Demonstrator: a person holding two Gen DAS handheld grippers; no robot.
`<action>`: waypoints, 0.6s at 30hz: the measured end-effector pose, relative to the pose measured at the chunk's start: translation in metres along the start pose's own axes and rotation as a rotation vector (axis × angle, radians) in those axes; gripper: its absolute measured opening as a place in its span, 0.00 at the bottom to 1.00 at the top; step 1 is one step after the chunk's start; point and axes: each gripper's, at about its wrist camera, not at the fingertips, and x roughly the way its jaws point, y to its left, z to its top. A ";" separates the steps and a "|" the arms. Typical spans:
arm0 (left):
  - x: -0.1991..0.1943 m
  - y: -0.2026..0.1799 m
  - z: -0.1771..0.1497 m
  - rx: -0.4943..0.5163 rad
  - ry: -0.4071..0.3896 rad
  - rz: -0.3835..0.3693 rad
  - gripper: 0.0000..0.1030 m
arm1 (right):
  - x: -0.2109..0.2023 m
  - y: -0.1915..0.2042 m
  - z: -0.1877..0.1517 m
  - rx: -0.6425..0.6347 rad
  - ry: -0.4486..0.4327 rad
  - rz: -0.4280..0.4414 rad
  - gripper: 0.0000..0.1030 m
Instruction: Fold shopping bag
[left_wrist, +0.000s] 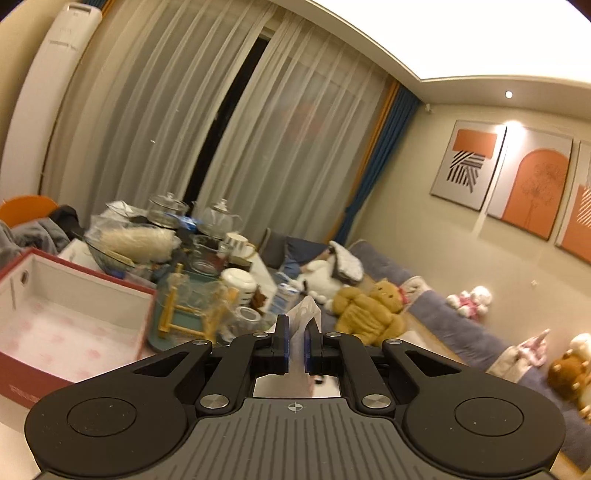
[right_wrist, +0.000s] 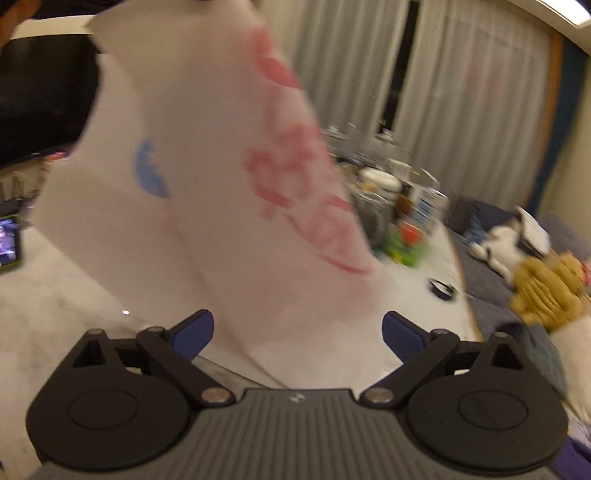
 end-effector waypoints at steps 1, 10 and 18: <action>-0.001 -0.003 0.002 -0.003 -0.002 -0.014 0.07 | 0.003 0.006 0.001 -0.032 0.003 0.004 0.98; -0.015 -0.021 0.006 0.005 -0.010 -0.050 0.07 | 0.042 0.018 0.012 -0.037 0.020 -0.192 0.38; -0.002 -0.003 -0.016 0.089 0.081 0.166 0.07 | 0.031 -0.028 -0.001 0.163 0.126 -0.232 0.01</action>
